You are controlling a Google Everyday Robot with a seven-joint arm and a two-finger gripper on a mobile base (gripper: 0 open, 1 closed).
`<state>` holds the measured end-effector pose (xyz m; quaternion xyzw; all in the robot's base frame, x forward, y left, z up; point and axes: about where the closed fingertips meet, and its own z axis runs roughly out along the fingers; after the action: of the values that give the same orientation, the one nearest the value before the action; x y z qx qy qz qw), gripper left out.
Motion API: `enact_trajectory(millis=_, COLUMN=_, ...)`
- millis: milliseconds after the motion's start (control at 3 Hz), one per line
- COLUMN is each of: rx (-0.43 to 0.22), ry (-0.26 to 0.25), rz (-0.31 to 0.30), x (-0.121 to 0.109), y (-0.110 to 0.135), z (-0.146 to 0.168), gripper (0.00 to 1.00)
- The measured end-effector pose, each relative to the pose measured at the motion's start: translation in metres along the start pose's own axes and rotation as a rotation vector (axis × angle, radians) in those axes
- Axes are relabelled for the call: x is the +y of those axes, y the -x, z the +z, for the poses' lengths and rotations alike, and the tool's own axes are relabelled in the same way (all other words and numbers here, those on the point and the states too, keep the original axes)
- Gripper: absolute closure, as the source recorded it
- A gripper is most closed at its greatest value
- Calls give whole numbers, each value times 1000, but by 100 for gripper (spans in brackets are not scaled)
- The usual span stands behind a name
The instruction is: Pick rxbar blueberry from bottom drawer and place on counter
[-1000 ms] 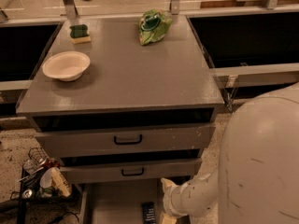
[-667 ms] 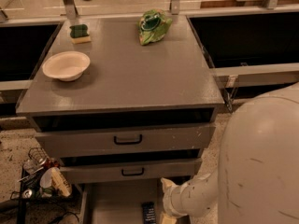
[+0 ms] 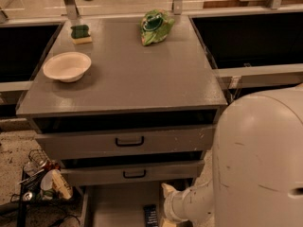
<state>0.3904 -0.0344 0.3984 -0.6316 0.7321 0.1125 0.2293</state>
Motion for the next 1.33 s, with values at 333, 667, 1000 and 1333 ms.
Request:
enact_trajectory(millis=333, rx=-20, ry=0, rz=12, x=-1, y=-2, z=14, gripper=0)
enact_trajectory(millis=667, rx=-61, ry=5, rz=54, x=-3, y=-11, z=39, gripper=0)
enact_trajectory(millis=1000, rx=-55, ry=4, rz=46, x=-4, y=-11, z=39, gripper=0)
enact_trajectory(millis=1333, rx=-20, ry=-45, rz=18, x=-25, y=-18, z=21, gripper=0)
